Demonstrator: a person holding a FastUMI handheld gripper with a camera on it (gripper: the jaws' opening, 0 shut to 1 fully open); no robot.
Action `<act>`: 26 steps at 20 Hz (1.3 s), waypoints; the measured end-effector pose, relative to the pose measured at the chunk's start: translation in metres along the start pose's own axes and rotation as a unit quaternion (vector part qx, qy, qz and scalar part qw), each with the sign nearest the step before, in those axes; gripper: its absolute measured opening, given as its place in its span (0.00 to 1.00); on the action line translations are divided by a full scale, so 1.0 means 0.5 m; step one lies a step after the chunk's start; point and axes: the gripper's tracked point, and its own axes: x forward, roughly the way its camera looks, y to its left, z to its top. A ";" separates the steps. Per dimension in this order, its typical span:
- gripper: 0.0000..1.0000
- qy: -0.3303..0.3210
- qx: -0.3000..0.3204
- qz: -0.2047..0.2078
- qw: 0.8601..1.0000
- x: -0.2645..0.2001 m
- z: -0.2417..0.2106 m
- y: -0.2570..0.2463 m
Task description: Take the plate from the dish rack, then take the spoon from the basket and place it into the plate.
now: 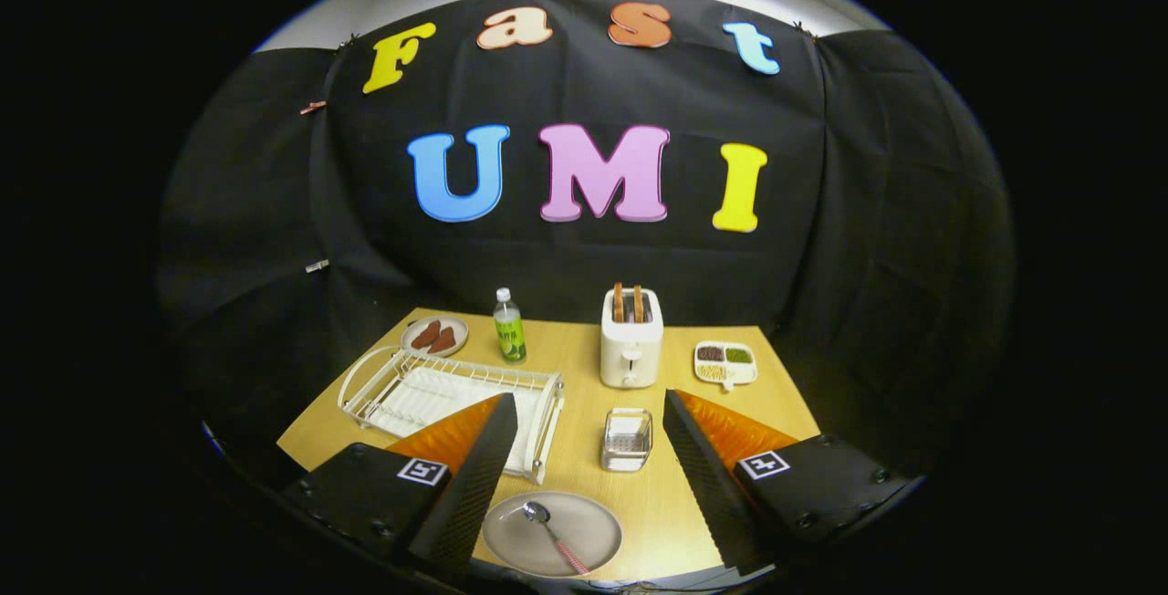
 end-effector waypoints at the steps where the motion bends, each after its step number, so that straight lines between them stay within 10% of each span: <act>1: 0.99 -0.017 -0.010 -0.002 1.000 -0.010 0.031 -0.001; 10: 0.97 -0.128 -0.036 -0.020 0.991 -0.099 0.246 -0.005; 26: 0.97 -0.143 -0.023 -0.049 0.988 -0.109 0.253 -0.083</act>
